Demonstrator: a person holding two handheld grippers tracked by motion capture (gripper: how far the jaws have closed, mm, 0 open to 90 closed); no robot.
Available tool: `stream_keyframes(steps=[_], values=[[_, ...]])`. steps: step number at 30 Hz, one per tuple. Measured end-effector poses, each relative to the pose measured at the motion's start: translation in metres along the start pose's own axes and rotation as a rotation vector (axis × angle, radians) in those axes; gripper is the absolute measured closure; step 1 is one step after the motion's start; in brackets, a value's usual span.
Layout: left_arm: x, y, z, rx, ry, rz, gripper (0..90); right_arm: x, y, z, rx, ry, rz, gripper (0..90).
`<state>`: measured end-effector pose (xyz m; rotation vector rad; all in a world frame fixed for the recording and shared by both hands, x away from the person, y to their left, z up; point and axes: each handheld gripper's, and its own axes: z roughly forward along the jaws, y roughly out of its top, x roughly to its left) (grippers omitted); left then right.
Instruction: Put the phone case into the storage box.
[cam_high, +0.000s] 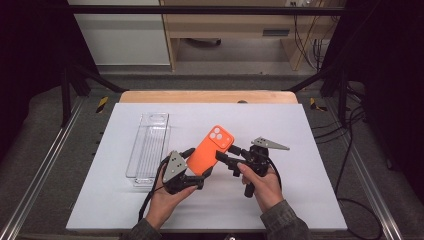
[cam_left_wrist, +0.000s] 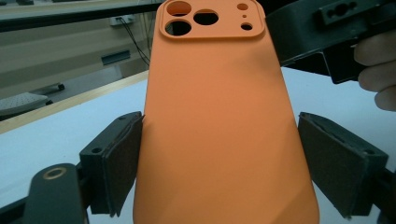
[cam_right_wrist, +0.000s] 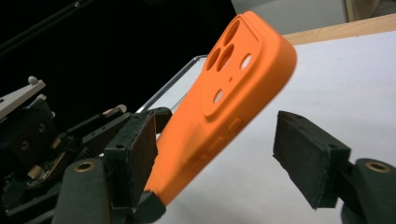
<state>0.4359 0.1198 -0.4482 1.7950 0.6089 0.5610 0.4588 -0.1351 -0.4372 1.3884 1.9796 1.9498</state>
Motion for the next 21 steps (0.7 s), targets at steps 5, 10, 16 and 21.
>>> stream_keyframes(steps=[5, 10, 16, 21], values=[[-0.004, 0.000, 0.000, -0.009, -0.009, 0.013, 16.3, 0.002, 0.004, 0.002, -0.010, 0.013, 0.017, 34.2], [-0.008, -0.001, 0.002, -0.011, -0.016, 0.021, 16.3, 0.002, 0.008, 0.002, -0.016, 0.011, 0.040, 39.6], [-0.011, -0.002, 0.002, -0.023, -0.018, 0.029, 16.2, -0.001, 0.012, 0.002, -0.023, 0.013, 0.052, 46.9], [-0.013, -0.003, 0.002, -0.024, -0.016, 0.040, 16.2, -0.002, 0.015, 0.002, -0.022, 0.017, 0.062, 51.3]])
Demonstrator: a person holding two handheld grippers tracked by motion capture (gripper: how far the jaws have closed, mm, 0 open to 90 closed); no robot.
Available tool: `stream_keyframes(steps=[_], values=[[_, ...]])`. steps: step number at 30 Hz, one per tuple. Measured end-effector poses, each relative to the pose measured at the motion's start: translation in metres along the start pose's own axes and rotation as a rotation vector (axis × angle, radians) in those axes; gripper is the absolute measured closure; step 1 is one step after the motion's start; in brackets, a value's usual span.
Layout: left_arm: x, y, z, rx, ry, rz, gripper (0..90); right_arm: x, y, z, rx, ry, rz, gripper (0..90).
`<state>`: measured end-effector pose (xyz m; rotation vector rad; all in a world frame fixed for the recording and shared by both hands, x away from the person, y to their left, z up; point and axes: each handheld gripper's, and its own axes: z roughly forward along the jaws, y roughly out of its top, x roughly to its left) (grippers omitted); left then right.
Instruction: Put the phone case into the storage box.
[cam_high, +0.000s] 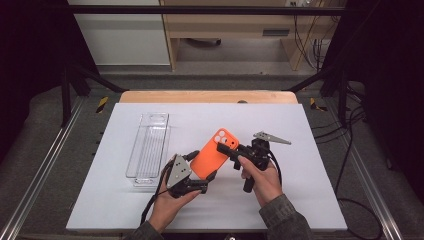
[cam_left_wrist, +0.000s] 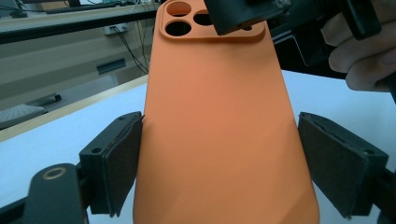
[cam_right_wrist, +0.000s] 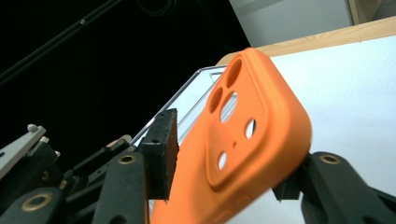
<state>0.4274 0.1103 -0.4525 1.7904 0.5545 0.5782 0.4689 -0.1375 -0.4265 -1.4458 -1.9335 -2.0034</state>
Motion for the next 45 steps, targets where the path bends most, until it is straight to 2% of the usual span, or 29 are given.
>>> stream_keyframes(steps=[9, 13, 18, 27, 28, 30, 32, 33, 37, 38, 41, 45], values=[[0.000, 0.001, -0.001, -0.019, 0.004, 0.000, 16.2, -0.001, 0.005, 0.000, -0.008, 0.010, 0.005, 59.8], [0.001, 0.001, -0.002, -0.028, -0.001, 0.001, 16.2, -0.001, 0.007, -0.001, -0.023, 0.024, 0.025, 70.5], [0.002, -0.001, -0.002, -0.031, -0.006, 0.014, 16.2, -0.001, 0.006, -0.003, -0.039, 0.058, 0.050, 76.5], [0.003, -0.007, 0.001, -0.028, -0.009, 0.020, 16.2, 0.008, 0.005, -0.003, -0.042, 0.097, 0.046, 82.5], [0.003, -0.007, 0.001, -0.028, -0.010, 0.021, 16.2, 0.011, 0.005, -0.002, -0.041, 0.119, 0.042, 83.3], [0.003, -0.008, 0.001, -0.029, -0.008, 0.027, 16.2, 0.013, 0.005, -0.002, -0.039, 0.118, 0.038, 83.4], [0.004, -0.008, 0.001, -0.037, -0.010, 0.028, 16.1, 0.019, 0.006, -0.002, -0.037, 0.106, 0.003, 83.9], [0.004, -0.008, 0.001, -0.037, -0.010, 0.028, 16.1, 0.019, 0.006, -0.002, -0.037, 0.106, 0.003, 83.9], [0.004, -0.008, 0.001, -0.051, -0.012, 0.019, 15.7, 0.030, 0.008, -0.002, -0.035, 0.067, -0.086, 84.2], [0.004, -0.008, 0.001, -0.055, -0.010, 0.019, 15.7, 0.030, 0.008, -0.002, -0.035, 0.067, -0.086, 84.2], [0.004, -0.009, 0.001, -0.069, -0.004, 0.019, 15.5, 0.037, 0.008, -0.002, -0.038, 0.047, -0.135, 84.3], [0.005, -0.009, 0.001, -0.079, -0.006, 0.001, 8.1, 0.045, 0.008, -0.002, -0.051, 0.022, -0.186, 84.3]])
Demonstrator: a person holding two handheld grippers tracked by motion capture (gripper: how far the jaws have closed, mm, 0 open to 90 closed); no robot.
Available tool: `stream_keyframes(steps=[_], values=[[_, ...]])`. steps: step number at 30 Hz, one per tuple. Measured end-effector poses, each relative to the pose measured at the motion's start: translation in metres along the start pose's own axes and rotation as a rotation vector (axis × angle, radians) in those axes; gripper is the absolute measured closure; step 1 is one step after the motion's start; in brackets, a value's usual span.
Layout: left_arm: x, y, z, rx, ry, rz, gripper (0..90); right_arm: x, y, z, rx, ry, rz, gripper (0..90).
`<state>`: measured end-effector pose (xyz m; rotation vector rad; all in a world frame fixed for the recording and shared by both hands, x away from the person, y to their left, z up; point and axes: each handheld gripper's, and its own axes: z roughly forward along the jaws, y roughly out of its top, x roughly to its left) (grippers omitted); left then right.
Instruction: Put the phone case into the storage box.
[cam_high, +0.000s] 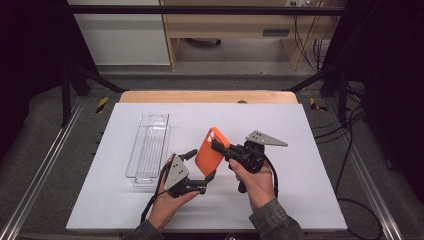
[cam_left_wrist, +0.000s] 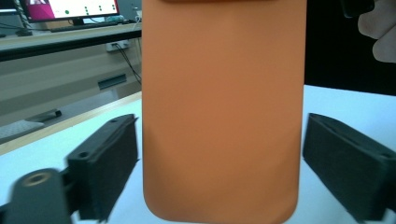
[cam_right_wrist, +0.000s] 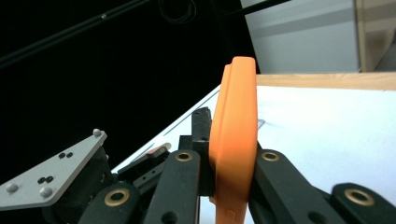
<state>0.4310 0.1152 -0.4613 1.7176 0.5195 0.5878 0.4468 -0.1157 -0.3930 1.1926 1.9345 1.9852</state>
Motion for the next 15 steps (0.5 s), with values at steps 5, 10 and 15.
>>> stream_keyframes(steps=[5, 10, 15], values=[[-0.001, 0.001, -0.001, -0.029, -0.004, -0.007, 4.1, 0.005, -0.001, 0.001, 0.012, -0.029, -0.059, 84.2], [-0.003, 0.003, 0.000, -0.044, -0.003, -0.031, 2.8, 0.009, -0.005, 0.005, 0.029, -0.033, -0.089, 84.1], [-0.002, 0.004, -0.001, -0.052, 0.000, -0.036, 2.7, 0.018, -0.011, 0.011, 0.062, -0.031, -0.135, 84.0]])
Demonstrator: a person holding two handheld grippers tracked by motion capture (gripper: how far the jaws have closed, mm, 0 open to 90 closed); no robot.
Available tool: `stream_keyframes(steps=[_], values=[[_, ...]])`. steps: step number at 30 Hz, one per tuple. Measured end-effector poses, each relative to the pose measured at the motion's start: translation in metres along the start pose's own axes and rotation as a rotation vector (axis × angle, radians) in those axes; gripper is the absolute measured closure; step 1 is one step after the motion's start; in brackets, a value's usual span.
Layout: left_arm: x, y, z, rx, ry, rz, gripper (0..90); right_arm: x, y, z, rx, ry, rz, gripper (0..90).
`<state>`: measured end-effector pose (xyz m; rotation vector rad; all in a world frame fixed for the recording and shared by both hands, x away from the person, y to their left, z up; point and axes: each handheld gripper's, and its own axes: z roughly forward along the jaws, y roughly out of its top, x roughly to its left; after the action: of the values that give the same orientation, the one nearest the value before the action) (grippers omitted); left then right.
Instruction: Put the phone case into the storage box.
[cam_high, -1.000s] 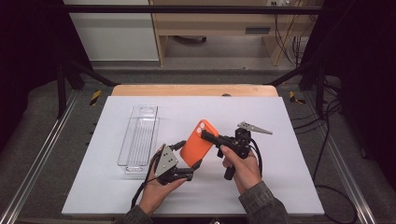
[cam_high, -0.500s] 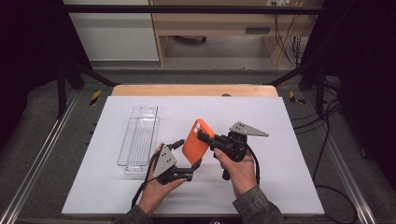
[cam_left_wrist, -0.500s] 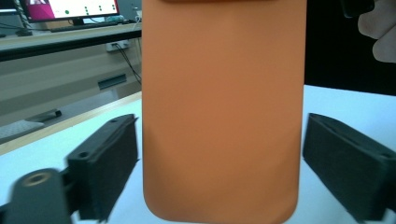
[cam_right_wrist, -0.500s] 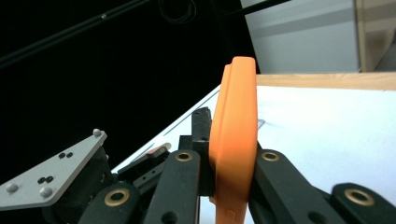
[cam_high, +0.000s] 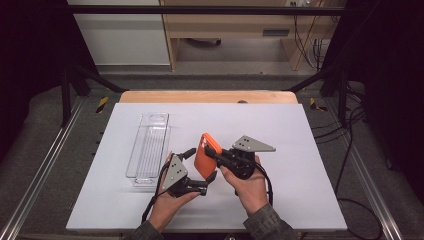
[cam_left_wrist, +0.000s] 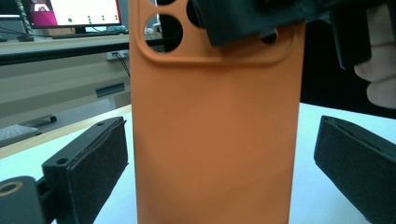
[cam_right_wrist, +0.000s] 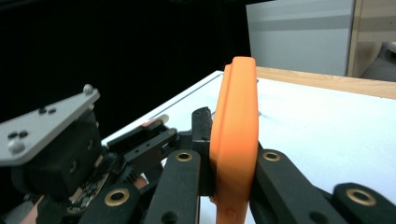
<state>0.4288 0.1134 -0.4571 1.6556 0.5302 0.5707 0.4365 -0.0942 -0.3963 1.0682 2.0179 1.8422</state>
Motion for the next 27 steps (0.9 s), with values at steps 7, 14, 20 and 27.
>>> stream_keyframes(steps=[7, 14, 20, 27], values=[[0.002, 0.001, -0.001, -0.003, 0.006, -0.012, 2.7, 0.011, -0.006, 0.007, 0.038, 0.013, -0.046, 83.9], [0.004, 0.002, -0.002, -0.009, 0.009, -0.018, 5.3, 0.016, -0.009, 0.012, 0.063, 0.022, -0.070, 83.7], [0.005, 0.005, -0.004, -0.022, 0.004, -0.021, 12.5, 0.017, -0.013, 0.014, 0.087, 0.018, -0.092, 83.5], [0.005, 0.005, -0.004, -0.005, -0.005, -0.032, 14.9, 0.016, -0.014, 0.014, 0.092, 0.017, -0.086, 83.2]])
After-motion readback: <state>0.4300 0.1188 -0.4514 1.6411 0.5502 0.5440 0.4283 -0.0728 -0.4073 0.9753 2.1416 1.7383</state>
